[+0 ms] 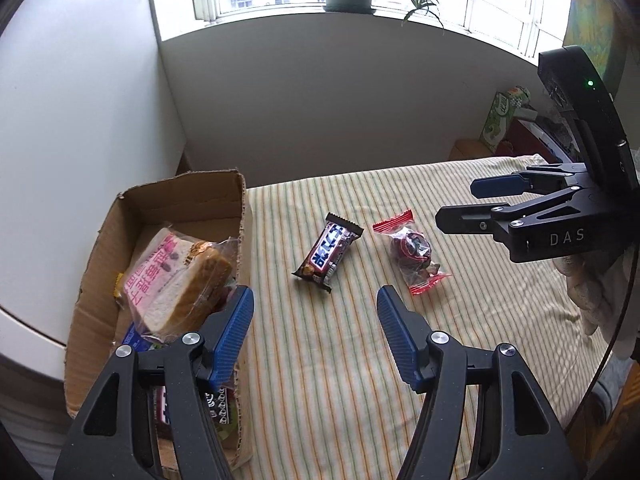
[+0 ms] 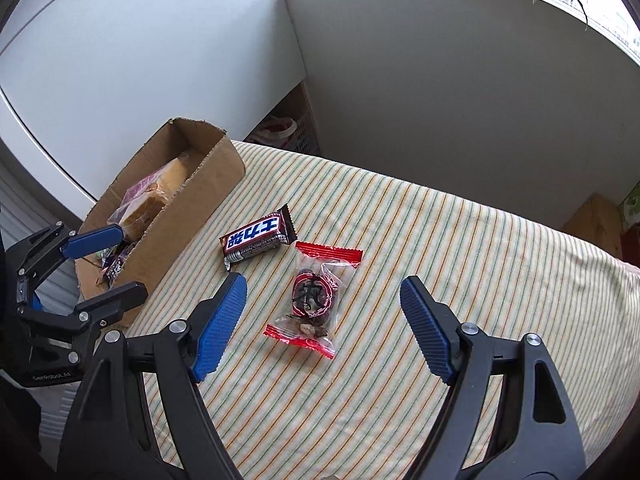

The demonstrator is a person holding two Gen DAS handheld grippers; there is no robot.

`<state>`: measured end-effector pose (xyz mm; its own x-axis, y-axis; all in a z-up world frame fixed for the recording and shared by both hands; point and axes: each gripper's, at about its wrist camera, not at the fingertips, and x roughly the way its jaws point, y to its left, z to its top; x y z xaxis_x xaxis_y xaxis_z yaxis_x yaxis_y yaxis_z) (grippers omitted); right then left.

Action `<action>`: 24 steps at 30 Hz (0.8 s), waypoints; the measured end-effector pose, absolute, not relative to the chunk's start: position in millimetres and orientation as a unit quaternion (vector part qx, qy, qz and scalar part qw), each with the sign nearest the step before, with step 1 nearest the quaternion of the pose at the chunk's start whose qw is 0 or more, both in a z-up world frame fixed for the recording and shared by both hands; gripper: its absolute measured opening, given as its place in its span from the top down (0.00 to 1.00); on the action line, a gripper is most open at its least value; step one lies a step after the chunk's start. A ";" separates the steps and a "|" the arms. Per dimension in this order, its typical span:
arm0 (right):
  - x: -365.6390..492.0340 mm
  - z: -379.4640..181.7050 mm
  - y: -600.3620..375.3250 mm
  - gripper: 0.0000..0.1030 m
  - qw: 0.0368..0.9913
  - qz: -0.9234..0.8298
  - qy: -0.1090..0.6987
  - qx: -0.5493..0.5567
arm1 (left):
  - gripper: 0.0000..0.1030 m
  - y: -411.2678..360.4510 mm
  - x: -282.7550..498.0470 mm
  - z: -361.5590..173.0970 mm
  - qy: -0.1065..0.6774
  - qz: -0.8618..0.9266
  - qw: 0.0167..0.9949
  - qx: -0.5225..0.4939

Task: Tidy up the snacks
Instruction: 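Move both open tools over the chocolate bar and red-wrapped packet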

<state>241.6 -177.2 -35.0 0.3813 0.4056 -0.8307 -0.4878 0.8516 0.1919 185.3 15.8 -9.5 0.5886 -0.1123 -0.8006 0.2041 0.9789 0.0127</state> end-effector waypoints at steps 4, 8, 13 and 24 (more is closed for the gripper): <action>252.1 -49.6 -176.0 0.21 0.816 0.275 0.508 -0.016 | 0.38 6.1 195.7 -18.2 0.453 -0.096 0.884 0.059; 260.5 -64.7 -170.8 0.21 0.805 0.279 0.524 -0.001 | 0.38 -1.2 205.4 -25.7 0.462 -0.102 0.879 0.062; 268.6 -79.8 -163.4 0.21 0.795 0.280 0.538 0.006 | 0.38 -5.8 213.1 -33.1 0.469 -0.106 0.874 0.070; 272.2 -97.0 -146.3 0.32 0.785 0.282 0.551 -0.025 | 0.43 -8.2 222.8 -45.6 0.480 -0.108 0.867 0.075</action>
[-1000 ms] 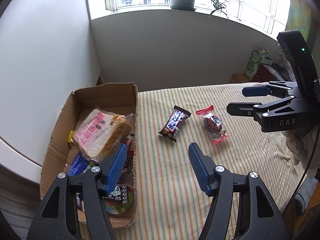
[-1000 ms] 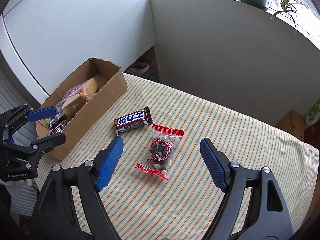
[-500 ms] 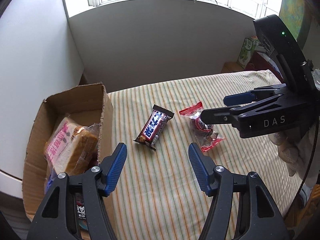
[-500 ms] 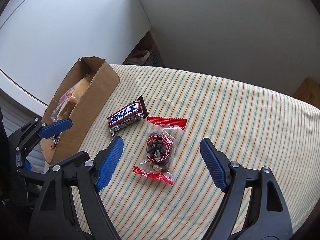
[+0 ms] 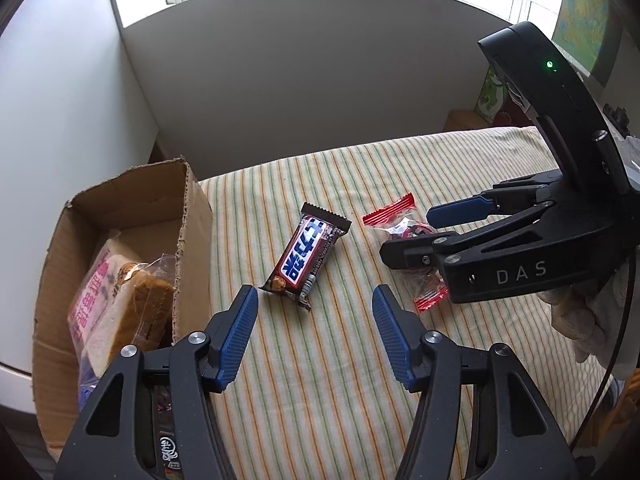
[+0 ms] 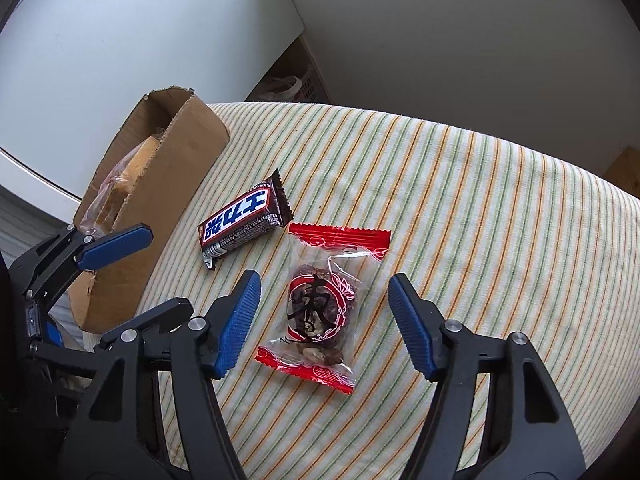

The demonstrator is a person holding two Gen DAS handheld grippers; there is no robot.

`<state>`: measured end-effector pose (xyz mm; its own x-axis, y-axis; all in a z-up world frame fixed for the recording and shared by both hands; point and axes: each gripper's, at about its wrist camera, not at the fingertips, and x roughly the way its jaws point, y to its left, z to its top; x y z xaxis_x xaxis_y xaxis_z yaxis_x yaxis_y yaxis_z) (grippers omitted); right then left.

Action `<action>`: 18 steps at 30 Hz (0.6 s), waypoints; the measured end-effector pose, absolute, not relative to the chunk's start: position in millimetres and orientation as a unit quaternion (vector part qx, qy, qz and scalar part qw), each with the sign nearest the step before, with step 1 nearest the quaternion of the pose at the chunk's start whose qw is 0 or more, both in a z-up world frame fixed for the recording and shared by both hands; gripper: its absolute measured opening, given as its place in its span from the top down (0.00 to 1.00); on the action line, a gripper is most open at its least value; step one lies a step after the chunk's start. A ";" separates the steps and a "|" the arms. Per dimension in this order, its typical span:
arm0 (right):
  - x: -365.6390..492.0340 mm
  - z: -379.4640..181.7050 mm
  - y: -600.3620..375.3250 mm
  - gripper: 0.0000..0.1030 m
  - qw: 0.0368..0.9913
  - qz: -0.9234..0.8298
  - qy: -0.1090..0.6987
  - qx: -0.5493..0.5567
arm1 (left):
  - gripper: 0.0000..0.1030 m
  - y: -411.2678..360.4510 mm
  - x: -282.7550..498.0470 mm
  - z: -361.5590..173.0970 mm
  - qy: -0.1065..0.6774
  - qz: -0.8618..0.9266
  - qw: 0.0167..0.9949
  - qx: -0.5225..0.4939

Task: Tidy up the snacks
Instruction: 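Move both open tools over the chocolate bar and red-wrapped packet, then grasp the chocolate bar with the left tool while the right tool grasps the red-wrapped packet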

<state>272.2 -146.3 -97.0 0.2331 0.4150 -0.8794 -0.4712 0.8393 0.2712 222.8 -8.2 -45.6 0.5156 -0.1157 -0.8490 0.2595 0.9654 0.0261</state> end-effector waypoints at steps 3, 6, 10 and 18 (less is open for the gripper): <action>272.2 -100.5 -142.1 0.36 0.787 0.275 0.551 -0.048 | 0.44 -9.1 227.5 -49.1 0.483 -0.109 0.866 0.073; 274.8 -102.3 -144.5 0.37 0.787 0.273 0.550 -0.056 | 0.46 -10.8 231.9 -51.5 0.484 -0.109 0.865 0.079; 277.4 -101.9 -150.0 0.37 0.789 0.273 0.547 -0.068 | 0.47 -13.3 243.1 -56.8 0.488 -0.106 0.861 0.092; 280.5 -101.7 -154.5 0.39 0.788 0.278 0.543 -0.083 | 0.49 -16.2 261.2 -68.4 0.507 -0.100 0.850 0.102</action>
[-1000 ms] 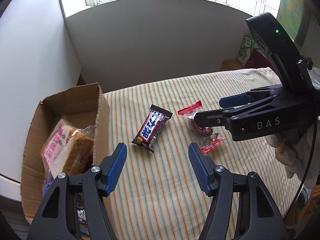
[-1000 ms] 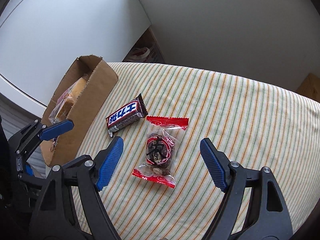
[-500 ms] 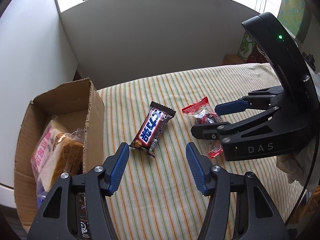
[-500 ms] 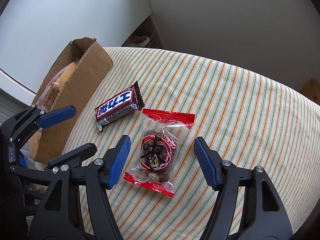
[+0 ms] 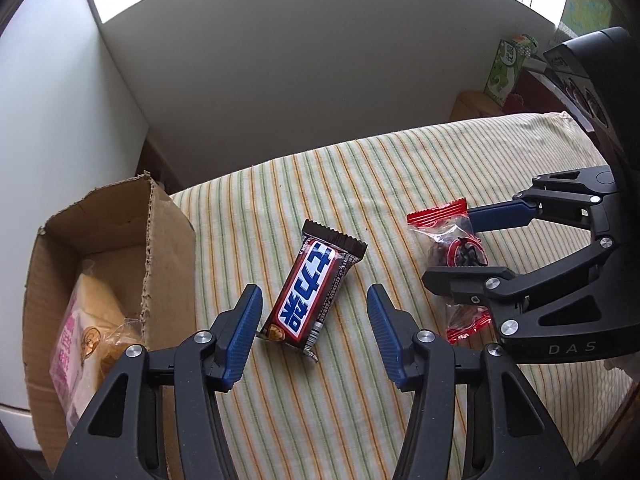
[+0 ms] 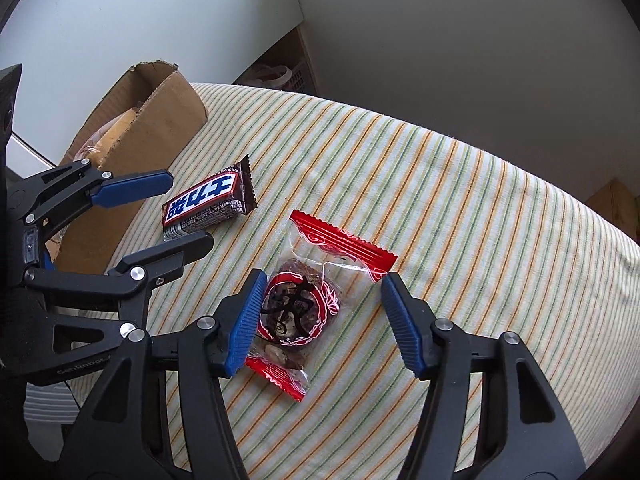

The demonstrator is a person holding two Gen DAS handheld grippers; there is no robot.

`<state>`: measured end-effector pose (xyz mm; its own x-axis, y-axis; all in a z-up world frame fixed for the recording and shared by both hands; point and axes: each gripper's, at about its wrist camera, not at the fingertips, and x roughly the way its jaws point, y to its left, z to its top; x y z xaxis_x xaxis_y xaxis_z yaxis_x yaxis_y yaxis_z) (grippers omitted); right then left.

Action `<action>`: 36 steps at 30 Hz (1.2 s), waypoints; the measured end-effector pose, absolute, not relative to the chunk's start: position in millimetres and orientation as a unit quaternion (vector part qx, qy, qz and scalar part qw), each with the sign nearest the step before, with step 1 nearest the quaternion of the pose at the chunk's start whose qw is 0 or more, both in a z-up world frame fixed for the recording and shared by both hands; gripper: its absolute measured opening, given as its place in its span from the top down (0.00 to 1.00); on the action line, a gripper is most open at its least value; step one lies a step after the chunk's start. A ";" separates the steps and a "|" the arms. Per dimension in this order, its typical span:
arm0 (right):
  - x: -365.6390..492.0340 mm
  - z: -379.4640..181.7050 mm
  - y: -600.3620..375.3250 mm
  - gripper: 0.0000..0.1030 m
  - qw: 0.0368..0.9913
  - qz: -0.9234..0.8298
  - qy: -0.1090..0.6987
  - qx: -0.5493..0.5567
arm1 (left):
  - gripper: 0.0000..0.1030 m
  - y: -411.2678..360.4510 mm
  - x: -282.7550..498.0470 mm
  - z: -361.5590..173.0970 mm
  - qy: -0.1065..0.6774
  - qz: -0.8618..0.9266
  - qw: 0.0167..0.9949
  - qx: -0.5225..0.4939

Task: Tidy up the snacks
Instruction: 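Grasp the chocolate bar with the left tool while the right tool grasps the red-wrapped packet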

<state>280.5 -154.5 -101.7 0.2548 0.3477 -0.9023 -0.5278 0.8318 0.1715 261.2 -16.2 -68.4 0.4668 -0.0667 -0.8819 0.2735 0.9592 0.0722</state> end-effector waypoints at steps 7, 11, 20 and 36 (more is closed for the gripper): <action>276.3 -99.9 -164.7 0.46 0.790 0.272 0.537 -0.117 | 0.49 -24.3 270.8 -76.8 0.519 -0.094 0.842 0.116; 276.1 -98.7 -176.3 0.47 0.792 0.264 0.536 -0.125 | 0.49 -27.2 279.4 -81.7 0.526 -0.083 0.838 0.118; 271.1 -95.0 -188.2 0.49 0.794 0.264 0.534 -0.125 | 0.60 -37.3 283.8 -84.4 0.530 -0.093 0.834 0.125; 243.6 -96.8 -187.8 0.61 0.797 0.261 0.532 -0.114 | 0.73 -40.4 239.4 -87.4 0.520 -0.104 0.843 0.091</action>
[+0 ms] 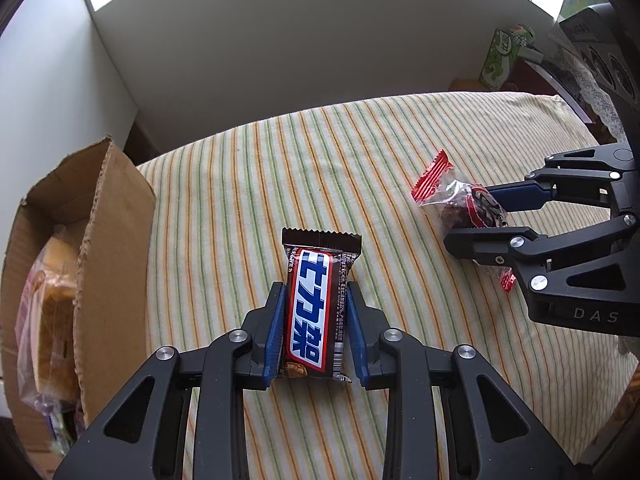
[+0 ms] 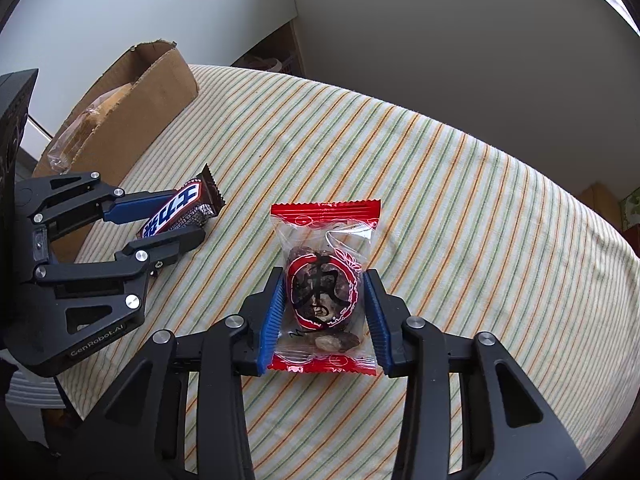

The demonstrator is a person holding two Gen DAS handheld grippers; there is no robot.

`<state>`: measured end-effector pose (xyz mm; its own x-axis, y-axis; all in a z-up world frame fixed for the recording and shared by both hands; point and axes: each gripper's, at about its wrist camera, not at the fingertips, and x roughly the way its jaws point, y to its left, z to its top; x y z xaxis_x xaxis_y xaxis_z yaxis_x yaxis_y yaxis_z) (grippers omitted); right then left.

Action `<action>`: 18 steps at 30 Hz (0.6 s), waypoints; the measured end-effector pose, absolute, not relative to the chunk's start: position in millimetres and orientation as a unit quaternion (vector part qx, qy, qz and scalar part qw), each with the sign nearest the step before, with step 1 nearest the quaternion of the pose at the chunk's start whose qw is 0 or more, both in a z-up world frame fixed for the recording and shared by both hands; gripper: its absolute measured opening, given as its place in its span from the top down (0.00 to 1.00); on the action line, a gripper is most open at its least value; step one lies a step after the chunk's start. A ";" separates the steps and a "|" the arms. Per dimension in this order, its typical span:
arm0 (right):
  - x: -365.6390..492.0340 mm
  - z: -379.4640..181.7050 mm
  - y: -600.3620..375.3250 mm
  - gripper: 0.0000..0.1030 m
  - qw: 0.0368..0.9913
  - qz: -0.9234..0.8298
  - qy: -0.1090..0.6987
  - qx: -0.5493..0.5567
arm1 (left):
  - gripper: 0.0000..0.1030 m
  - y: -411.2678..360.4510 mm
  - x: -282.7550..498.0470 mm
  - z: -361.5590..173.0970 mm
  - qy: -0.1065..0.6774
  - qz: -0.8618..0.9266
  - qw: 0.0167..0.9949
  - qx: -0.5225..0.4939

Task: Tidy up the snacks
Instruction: 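Grasp the chocolate bar with the left tool while the right tool grasps the red-wrapped packet, then carry the chocolate bar and red-wrapped packet over the cardboard box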

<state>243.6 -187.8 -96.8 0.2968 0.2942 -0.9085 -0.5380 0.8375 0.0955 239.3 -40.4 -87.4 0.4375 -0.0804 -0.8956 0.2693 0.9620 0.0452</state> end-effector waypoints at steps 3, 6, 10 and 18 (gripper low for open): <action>226.0 -97.8 -186.7 0.62 0.800 0.266 0.525 -0.115 | 0.73 -39.3 219.6 -88.2 0.514 -0.105 0.847 0.080; 209.0 -98.7 -186.4 0.63 0.804 0.269 0.520 -0.110 | 0.73 -43.2 199.0 -88.9 0.506 -0.105 0.851 0.089; 183.2 -99.6 -184.5 0.63 0.808 0.269 0.511 -0.115 | 0.73 -35.9 181.7 -87.5 0.501 -0.107 0.856 0.076; 141.6 -100.5 -171.4 0.63 0.816 0.269 0.491 -0.143 | 0.74 -27.6 140.5 -84.1 0.491 -0.098 0.862 0.086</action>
